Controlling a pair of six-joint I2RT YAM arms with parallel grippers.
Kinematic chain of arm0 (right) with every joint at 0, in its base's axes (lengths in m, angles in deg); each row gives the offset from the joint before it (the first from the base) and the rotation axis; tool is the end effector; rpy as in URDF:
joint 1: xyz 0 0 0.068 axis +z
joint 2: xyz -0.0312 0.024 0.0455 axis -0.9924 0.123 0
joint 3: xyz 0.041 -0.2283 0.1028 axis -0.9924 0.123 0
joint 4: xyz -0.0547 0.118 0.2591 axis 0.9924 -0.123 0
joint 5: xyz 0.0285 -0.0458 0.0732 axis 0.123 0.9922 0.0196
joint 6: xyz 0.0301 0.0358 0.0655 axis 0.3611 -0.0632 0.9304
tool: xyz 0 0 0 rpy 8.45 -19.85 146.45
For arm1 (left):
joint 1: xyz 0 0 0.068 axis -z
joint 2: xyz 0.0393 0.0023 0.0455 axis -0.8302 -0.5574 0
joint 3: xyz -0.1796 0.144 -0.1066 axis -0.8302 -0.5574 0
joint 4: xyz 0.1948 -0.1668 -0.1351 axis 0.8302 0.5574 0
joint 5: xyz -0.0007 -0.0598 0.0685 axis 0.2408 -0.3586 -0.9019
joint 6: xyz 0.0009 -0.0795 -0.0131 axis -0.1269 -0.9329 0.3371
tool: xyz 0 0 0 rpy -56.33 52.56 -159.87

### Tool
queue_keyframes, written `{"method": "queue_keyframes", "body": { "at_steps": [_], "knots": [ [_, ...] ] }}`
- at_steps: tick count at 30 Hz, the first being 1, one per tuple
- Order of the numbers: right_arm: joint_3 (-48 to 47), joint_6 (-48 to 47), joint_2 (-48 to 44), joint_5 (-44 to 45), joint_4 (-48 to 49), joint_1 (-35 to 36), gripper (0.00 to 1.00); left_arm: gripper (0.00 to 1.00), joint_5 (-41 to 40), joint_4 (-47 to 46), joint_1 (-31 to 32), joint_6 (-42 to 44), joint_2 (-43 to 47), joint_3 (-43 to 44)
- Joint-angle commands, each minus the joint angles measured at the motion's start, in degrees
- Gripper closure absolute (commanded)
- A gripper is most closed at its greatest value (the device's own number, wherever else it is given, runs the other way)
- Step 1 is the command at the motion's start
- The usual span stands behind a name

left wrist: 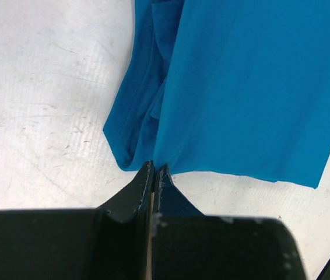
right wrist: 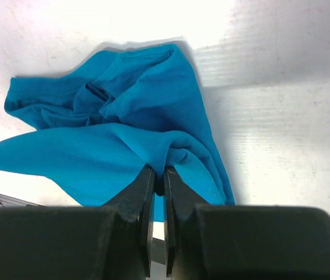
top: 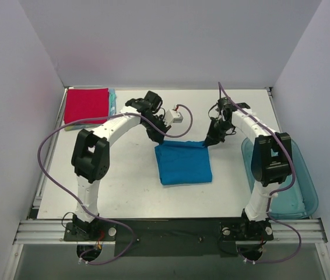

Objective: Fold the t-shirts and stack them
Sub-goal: Fold the long partially folded tshirt into a neat square

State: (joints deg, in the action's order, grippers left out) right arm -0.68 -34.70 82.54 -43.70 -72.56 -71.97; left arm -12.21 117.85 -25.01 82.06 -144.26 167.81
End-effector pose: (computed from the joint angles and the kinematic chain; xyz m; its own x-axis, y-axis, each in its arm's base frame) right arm 0.4146 0.1071 0.1503 -0.9308 0.2923 -0.2195 0.1429 0.8436 0.5176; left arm 0.3828 -0.2675 0.1762 -0.3436 0.7749 -0.5306 0.9379 0.3118 -0.1519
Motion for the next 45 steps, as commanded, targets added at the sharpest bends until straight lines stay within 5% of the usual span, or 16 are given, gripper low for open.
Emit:
{"method": "queue_keyframes", "body": {
  "at_steps": [1,11,24,25,26,28,30,35,39,45],
  "knots": [
    [-3.03,-0.55,-1.34,0.33,-1.04,0.02,1.0,1.0,-2.43,3.89,-1.05,-3.79,1.38,6.27],
    [-2.23,-2.75,-5.31,-2.39,-1.74,3.27,1.0,1.0,3.83,12.27,-1.84,-3.53,14.56,-4.44],
    [-12.51,-1.52,5.75,-0.9,-1.57,6.18,1.0,1.0,-3.82,7.7,-5.01,-10.2,8.5,-4.52],
    [-13.04,-1.7,6.46,-0.9,-1.22,6.7,0.96,1.0,-5.13,6.73,-5.27,-10.99,7.98,-5.75],
    [-14.44,-1.87,7.95,-1.07,-0.86,6.88,0.79,1.0,-5.93,5.07,-5.36,-11.26,7.71,-5.93],
    [-16.55,-1.44,9.8,-0.38,-0.16,7.14,0.6,1.0,-7.51,2.52,-5.71,-12.14,6.49,-6.64],
    [-18.31,-0.56,10.33,0.85,0.02,6.71,0.55,1.0,-9.7,-0.2,-6.06,-13.19,4.99,-7.08],
    [-16.05,-2.22,7.0,3.14,1.42,6.62,0.53,1.0,-14.28,-4.78,-8.26,-14.16,1.39,-8.74],
    [-10.34,-2.75,5.24,4.55,3.26,7.23,0.6,0.85,-15.87,-13.38,-8.61,-10.58,0.59,-10.15],
    [-3.39,-1.79,5.24,2.79,8.54,7.93,0.6,0.94,-8.59,-15.35,-7.82,-6.17,-0.2,-6.21]
  ]
}}
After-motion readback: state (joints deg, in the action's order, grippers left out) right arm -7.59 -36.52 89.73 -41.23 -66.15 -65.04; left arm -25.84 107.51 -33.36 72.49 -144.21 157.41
